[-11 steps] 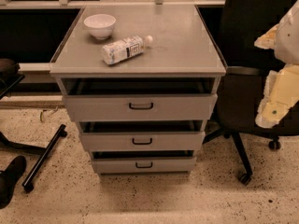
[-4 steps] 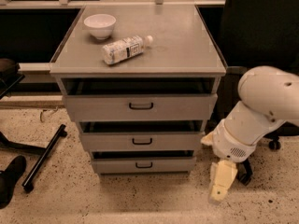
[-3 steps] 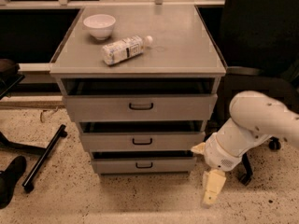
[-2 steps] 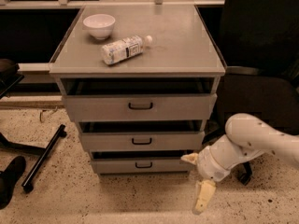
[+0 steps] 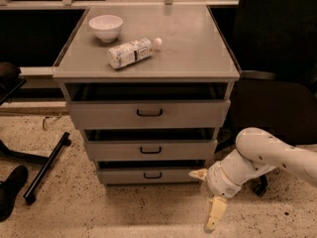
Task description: Open bottom drawer
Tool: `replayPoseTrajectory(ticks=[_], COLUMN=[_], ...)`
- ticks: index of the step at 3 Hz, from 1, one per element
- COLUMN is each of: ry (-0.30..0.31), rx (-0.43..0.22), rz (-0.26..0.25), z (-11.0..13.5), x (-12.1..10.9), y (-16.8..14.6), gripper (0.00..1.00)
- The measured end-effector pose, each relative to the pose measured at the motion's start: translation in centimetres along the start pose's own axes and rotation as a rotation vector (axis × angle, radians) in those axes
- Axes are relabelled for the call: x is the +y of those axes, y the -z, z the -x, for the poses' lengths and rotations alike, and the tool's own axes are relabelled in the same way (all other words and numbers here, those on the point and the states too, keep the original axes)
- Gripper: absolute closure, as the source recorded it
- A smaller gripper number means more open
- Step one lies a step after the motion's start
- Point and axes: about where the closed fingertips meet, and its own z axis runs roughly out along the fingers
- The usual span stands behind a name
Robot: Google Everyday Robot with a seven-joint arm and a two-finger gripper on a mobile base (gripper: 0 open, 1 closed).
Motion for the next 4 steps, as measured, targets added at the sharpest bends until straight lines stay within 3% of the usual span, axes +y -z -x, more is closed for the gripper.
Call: replayPoseTrajectory(ticks=[1,2,3,4], ry=[0.041,0.081,0.115,0.115], rx=[-0.03,-0.059,-0.102,-0.102], rz=[-0.032,-0.089,-0.155,-0.155], z=[-0.3,-0.2,-0.1,-0.1], x=[-2.8,-7.2,-10.1,-10.1], y=[-3.2,-9.5,-13.5,-13.5], gripper=[0.0,0.0,0.0,0.0])
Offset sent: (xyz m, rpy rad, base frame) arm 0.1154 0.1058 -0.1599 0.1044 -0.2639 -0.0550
